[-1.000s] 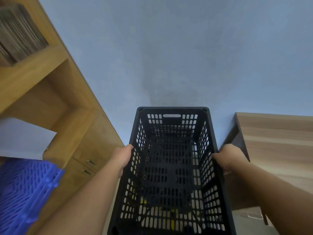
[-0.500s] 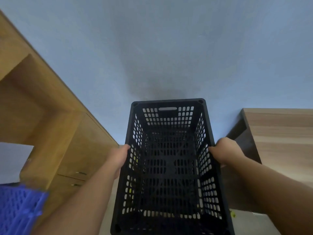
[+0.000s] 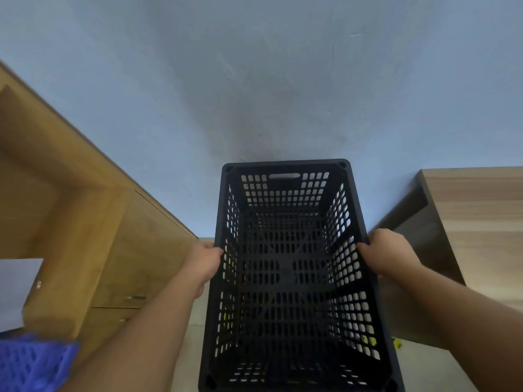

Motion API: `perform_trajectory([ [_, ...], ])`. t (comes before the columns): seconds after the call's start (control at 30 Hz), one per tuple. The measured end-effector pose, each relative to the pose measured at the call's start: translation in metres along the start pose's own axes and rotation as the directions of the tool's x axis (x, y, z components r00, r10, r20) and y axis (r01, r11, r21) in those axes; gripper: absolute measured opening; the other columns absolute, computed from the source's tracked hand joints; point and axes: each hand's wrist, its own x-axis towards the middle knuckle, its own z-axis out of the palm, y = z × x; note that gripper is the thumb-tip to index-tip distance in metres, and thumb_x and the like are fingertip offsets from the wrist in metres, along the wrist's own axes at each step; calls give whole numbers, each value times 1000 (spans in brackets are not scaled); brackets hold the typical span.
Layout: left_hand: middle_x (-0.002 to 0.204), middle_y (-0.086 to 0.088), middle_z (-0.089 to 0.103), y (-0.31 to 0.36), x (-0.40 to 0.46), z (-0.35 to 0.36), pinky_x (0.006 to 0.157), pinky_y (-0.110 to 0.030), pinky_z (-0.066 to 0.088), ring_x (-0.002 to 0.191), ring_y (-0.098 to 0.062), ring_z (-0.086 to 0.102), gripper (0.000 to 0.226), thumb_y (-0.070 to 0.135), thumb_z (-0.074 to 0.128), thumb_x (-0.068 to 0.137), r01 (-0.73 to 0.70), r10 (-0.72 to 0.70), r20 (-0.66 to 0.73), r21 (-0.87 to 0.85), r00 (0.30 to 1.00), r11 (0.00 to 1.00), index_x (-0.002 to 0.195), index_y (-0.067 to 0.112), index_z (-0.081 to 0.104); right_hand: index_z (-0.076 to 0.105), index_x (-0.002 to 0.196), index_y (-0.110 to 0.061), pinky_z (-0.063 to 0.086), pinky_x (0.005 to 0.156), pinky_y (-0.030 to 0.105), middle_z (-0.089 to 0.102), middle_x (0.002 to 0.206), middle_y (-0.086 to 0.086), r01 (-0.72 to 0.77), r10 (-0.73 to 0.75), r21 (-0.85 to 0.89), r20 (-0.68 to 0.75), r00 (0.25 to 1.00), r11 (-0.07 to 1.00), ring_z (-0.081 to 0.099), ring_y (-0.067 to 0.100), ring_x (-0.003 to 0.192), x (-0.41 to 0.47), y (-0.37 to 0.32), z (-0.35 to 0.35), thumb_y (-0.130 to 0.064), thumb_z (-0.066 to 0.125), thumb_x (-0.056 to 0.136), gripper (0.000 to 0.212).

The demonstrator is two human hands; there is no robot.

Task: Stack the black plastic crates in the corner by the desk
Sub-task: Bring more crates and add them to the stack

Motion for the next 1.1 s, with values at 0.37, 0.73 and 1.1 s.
perform_trajectory([
  [0.37, 108, -10, 74, -1, 16, 2, 97, -51, 60, 104, -30, 72, 18, 13, 50, 111, -62, 65, -17, 114, 998, 992, 115, 12, 67, 69, 87, -1, 42, 51, 29, 67, 74, 11, 6, -6, -23, -14, 1000, 1000, 55, 24, 58, 8, 3, 5, -31, 59, 95, 33],
  [0.73, 155, -12, 45, -2, -7, 3, 101, -43, 55, 131, -32, 56, 55, 20, 61, 102, -303, 422, -79, 576, 903, 759, 155, 15, 47, 63, 103, -9, 61, 72, 41, 69, 86, 6, 13, -13, -6, 4, 1000, 1000, 69, 22, 76, -17, 11, -9, -41, 51, 94, 36],
  [1.1, 157, -6, 43, 57, -62, 55, 106, -47, 54, 132, -29, 57, 49, 30, 59, 103, -557, 563, 227, 640, 795, 529, 151, 21, 52, 53, 128, -9, 47, 76, 38, 65, 121, 14, -91, 110, 131, -146, 983, 987, 57, 28, 92, -93, 53, -42, -35, 48, 101, 38],
])
